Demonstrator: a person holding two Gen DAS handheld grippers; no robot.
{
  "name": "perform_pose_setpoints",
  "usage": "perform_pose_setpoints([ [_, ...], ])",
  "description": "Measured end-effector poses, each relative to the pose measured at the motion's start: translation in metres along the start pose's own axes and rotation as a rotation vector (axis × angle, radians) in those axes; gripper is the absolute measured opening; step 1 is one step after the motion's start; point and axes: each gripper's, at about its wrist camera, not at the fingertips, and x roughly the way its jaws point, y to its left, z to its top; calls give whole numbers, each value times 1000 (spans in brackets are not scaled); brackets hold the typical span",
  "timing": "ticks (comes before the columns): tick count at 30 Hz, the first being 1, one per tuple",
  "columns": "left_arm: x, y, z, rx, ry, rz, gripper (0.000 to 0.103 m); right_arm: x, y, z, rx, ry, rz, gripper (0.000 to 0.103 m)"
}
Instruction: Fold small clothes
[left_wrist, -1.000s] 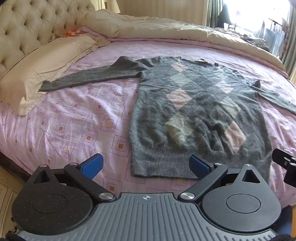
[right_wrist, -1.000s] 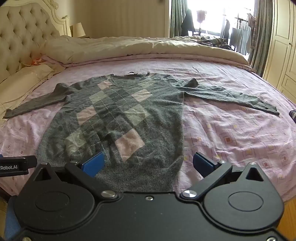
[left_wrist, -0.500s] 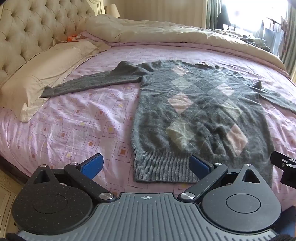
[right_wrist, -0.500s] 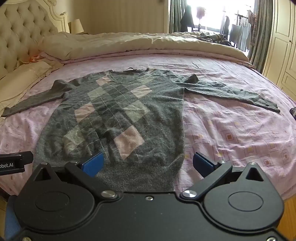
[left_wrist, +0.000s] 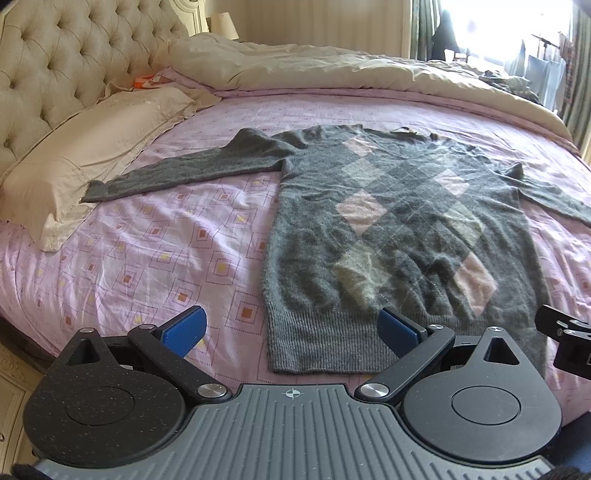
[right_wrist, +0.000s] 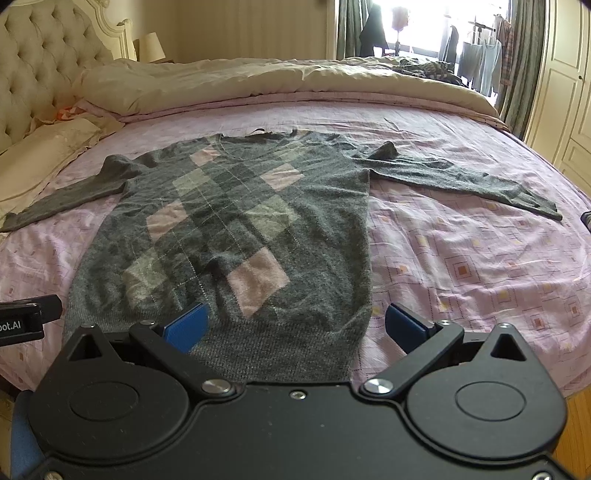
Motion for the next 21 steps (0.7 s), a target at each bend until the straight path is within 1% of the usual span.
perform_pose_setpoints([
  [21, 10, -2, -1, 9, 23, 0, 101, 11, 8, 3, -18, 40, -17, 102],
])
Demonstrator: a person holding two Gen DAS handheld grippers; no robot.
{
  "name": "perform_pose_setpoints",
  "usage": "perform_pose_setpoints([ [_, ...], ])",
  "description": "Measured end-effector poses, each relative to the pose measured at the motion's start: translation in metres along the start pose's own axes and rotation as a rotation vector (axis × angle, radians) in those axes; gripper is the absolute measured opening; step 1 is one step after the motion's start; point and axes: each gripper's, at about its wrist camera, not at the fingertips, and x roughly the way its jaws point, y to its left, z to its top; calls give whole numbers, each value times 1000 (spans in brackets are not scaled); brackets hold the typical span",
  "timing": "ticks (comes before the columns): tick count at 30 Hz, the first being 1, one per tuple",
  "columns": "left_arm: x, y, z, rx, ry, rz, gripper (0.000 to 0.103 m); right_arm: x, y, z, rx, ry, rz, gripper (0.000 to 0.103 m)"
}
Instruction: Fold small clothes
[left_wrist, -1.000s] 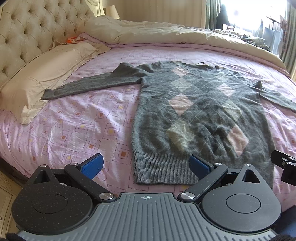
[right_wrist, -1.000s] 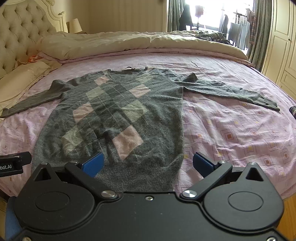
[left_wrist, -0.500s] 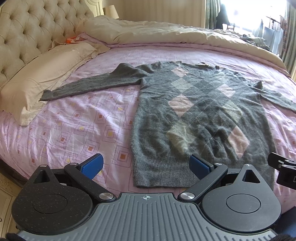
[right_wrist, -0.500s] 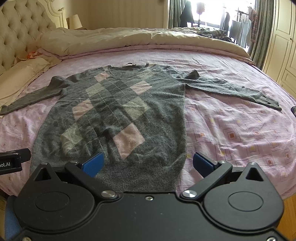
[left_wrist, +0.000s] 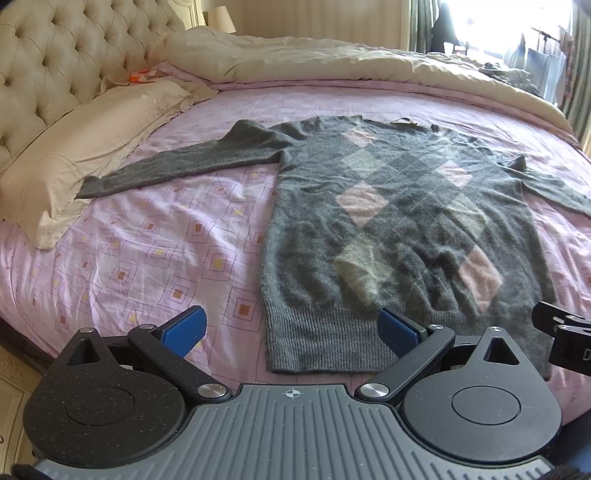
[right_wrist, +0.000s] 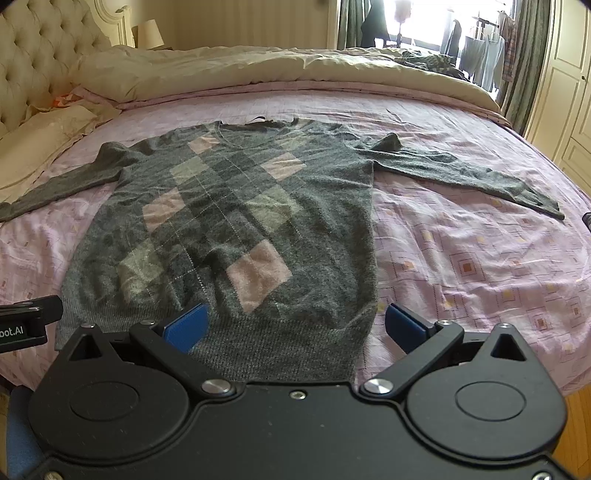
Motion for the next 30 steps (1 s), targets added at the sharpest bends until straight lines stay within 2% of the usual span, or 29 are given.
perform_pose_setpoints([
  [30, 10, 5, 3, -17, 29, 8, 101, 8, 12, 5, -12, 17, 25, 102],
])
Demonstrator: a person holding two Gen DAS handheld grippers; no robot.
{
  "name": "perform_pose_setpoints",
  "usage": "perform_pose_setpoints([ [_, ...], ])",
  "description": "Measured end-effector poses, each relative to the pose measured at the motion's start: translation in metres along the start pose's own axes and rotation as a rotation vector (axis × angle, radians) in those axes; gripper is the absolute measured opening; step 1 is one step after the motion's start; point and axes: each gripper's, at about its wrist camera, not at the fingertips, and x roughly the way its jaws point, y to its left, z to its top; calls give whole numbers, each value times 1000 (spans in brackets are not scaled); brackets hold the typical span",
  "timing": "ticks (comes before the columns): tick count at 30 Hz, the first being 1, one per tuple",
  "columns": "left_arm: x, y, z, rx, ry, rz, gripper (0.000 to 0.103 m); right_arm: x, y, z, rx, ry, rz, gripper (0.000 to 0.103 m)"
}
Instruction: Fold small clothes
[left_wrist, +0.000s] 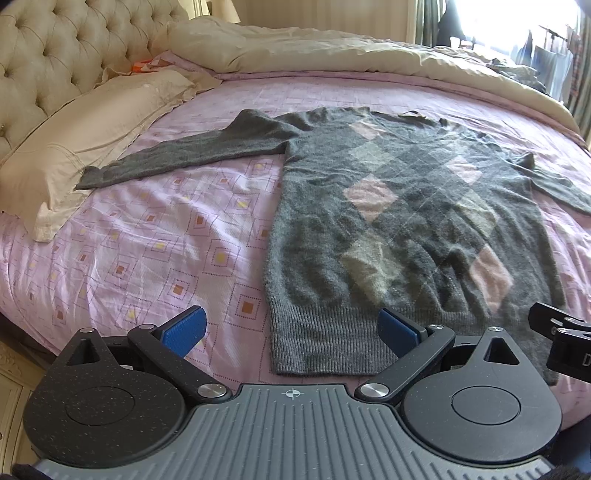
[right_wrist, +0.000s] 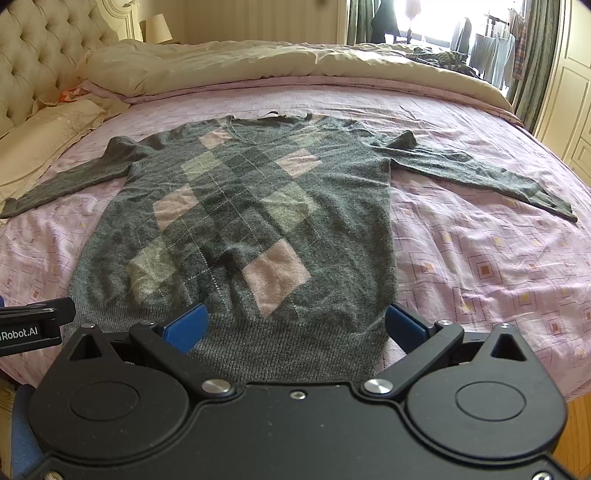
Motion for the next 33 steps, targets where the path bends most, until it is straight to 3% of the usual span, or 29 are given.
perform_pose_setpoints([
  [20, 17, -4, 15, 8, -5, -14, 101, 22, -8, 10, 41, 21, 46, 102],
  [31, 37, -17, 49, 59, -84, -31, 101, 48, -56, 34, 237, -15, 248, 102],
  [33, 42, -20, 58, 63, -104, -33, 101, 55, -68, 42, 256, -16, 229, 102],
])
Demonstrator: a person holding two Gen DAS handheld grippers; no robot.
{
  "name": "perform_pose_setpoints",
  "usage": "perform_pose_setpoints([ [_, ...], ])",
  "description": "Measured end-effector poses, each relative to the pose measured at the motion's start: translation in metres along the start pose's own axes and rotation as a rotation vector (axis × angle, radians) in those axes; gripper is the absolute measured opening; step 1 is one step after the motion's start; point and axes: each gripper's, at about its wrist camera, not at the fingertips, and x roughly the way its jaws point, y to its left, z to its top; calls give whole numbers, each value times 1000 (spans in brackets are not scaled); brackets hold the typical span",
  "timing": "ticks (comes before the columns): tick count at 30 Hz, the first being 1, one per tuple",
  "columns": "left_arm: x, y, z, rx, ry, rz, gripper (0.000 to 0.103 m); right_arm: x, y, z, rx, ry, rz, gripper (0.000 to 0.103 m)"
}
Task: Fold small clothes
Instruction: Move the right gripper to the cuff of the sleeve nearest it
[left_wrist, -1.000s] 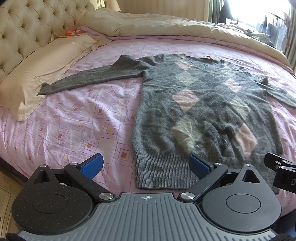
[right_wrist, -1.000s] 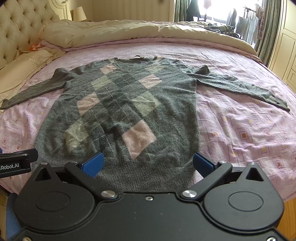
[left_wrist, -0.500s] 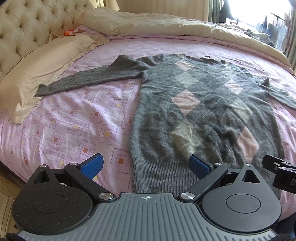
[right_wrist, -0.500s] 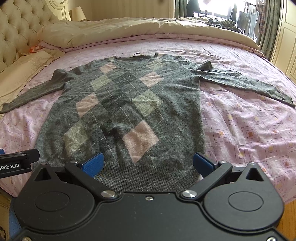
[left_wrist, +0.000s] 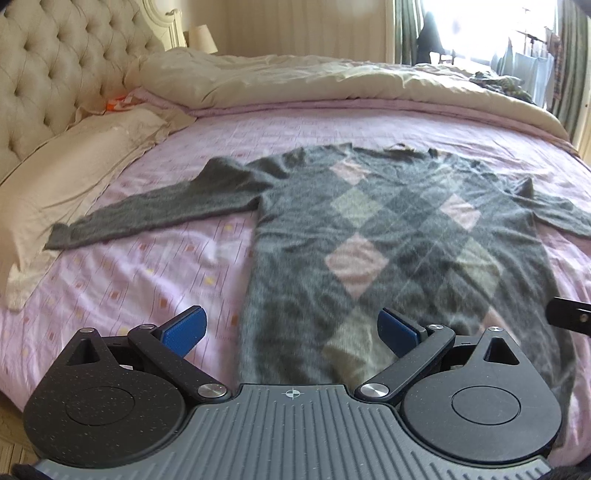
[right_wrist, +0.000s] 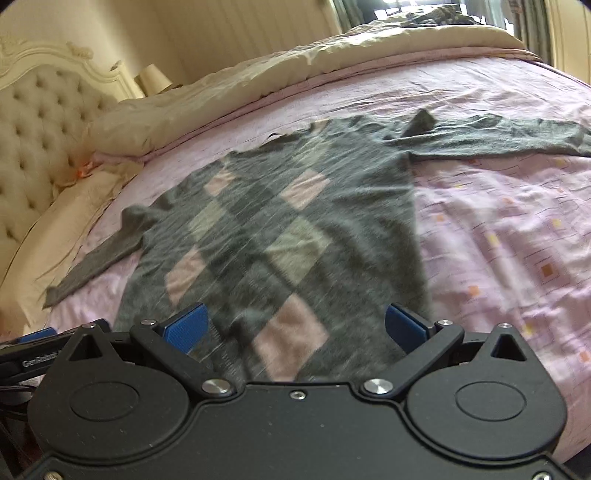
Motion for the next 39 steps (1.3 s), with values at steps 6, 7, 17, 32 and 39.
perform_pose_setpoints([
  [6, 22, -9, 22, 10, -51, -26, 101, 7, -42, 35, -7, -69, -104, 102],
  [7, 27, -11, 26, 12, -53, -31, 101, 9, -53, 42, -1, -78, -132, 102],
  [17, 75, -35, 43, 61, -63, -13, 101, 24, -169, 98, 78, -118, -362, 80],
  [32, 129, -36, 27, 38, 36, -46, 101, 28, -334, 123, 495, -191, -415, 61],
  [39, 131, -30, 18, 10, -3, -83, 102, 42, -367, 139, 573, -254, -409, 60],
])
